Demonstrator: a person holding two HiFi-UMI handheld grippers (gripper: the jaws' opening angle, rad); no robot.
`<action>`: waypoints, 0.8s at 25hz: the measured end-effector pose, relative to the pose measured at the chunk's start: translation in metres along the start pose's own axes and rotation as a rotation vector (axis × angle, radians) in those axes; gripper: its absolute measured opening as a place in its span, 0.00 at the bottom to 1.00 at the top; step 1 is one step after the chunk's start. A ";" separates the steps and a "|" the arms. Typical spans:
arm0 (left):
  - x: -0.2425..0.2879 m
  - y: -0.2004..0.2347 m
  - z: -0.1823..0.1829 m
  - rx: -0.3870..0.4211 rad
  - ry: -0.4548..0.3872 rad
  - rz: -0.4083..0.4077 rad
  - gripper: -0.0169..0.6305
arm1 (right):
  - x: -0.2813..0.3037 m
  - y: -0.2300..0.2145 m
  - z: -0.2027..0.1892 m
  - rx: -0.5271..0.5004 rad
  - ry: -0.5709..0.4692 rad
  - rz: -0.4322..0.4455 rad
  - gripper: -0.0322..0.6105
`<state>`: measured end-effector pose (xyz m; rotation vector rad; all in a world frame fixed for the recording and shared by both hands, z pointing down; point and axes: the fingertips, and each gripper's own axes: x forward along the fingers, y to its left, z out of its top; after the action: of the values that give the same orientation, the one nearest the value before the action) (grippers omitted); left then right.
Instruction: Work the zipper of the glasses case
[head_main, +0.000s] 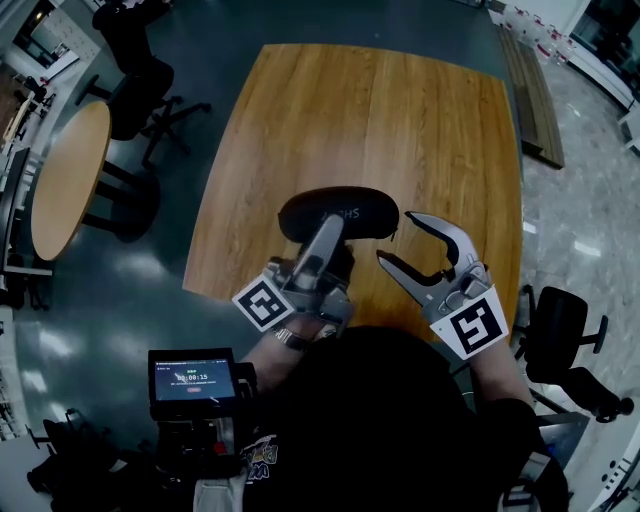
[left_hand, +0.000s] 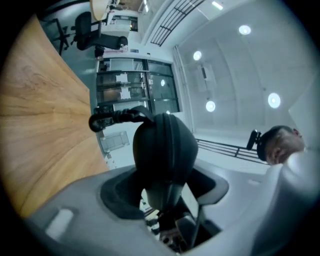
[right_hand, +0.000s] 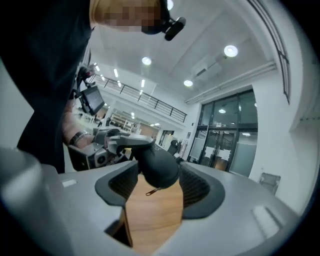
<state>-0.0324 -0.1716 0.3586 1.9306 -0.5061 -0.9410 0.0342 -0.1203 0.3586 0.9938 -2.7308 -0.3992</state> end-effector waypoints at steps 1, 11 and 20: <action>-0.001 0.000 -0.006 0.007 0.038 0.001 0.41 | 0.003 0.001 -0.001 -0.068 0.035 0.025 0.44; -0.013 0.015 -0.032 -0.034 0.138 0.037 0.41 | 0.019 0.018 -0.026 -0.180 0.172 0.118 0.49; -0.012 0.018 -0.053 0.043 0.290 0.060 0.42 | 0.018 0.020 -0.033 -0.194 0.210 0.158 0.60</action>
<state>0.0016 -0.1437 0.3952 2.0364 -0.4140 -0.6022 0.0177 -0.1234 0.3975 0.7208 -2.5042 -0.4904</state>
